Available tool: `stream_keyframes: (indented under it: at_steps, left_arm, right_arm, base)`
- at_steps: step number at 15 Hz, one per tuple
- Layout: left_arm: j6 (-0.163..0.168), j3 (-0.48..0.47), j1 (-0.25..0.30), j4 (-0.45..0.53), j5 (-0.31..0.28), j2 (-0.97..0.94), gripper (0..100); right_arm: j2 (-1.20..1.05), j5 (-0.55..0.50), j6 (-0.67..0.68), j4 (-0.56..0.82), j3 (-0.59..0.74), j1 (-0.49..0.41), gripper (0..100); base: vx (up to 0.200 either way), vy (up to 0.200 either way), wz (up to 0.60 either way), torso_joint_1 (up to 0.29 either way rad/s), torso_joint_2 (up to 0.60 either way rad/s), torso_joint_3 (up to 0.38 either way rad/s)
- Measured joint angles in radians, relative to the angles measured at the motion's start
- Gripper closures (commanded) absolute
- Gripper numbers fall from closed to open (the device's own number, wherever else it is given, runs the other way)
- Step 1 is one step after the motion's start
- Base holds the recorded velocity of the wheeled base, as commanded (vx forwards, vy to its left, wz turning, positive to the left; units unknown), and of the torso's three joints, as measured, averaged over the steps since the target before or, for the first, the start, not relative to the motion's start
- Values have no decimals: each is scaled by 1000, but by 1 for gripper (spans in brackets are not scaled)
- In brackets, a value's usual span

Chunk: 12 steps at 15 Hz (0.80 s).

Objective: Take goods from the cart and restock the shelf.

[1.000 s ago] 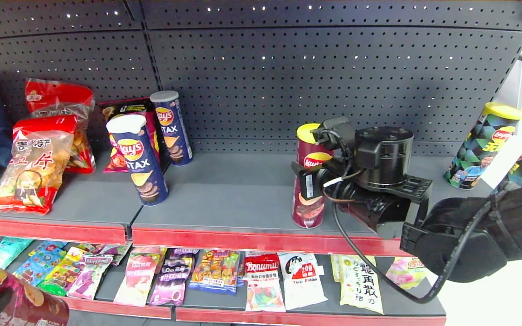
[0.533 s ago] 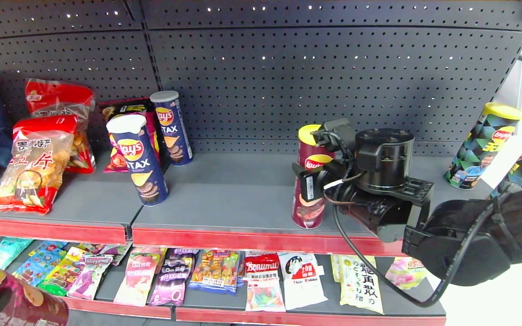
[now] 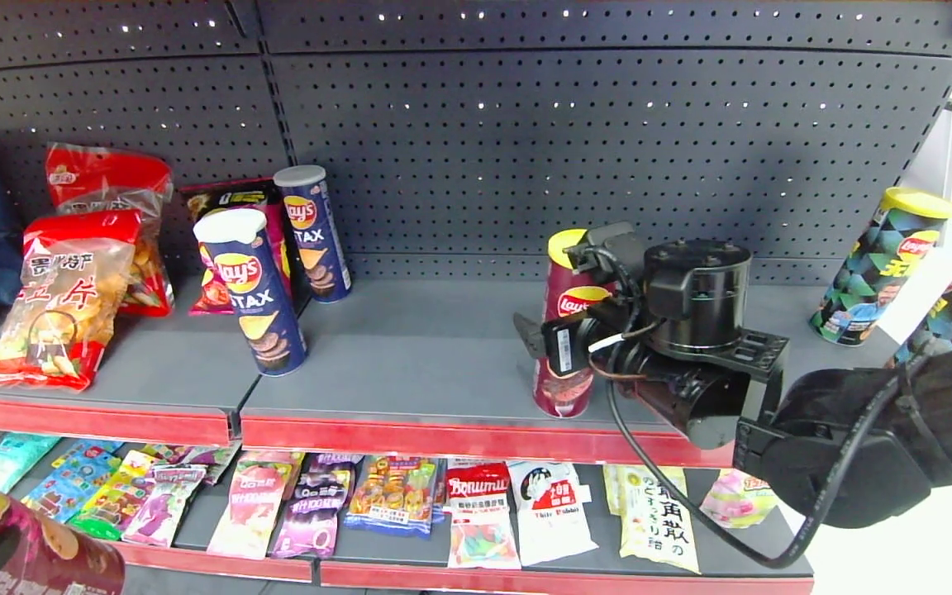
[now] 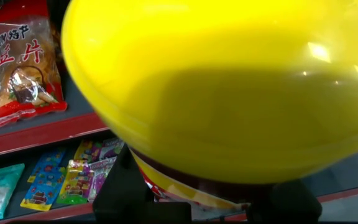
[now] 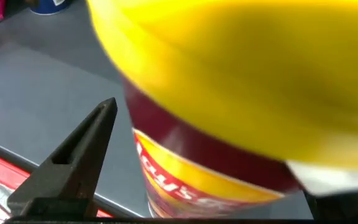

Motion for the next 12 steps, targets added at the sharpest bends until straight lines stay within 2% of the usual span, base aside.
stream_keyframes:
  at_steps: [3, 12]
  left_arm:
    - [0, 0, 0, 0, 0, 0, 100]
    - [1, 9, 0, -1, -6, -1, 100]
  right_arm:
    - [-15, -20, 3, -2, 13, 10, 0]
    - [-277, -36, 10, -3, 275, 73, 0]
  base:
    - [0, 0, 0, 0, 0, 0]
    - [0, 0, 0, 0, 0, 0]
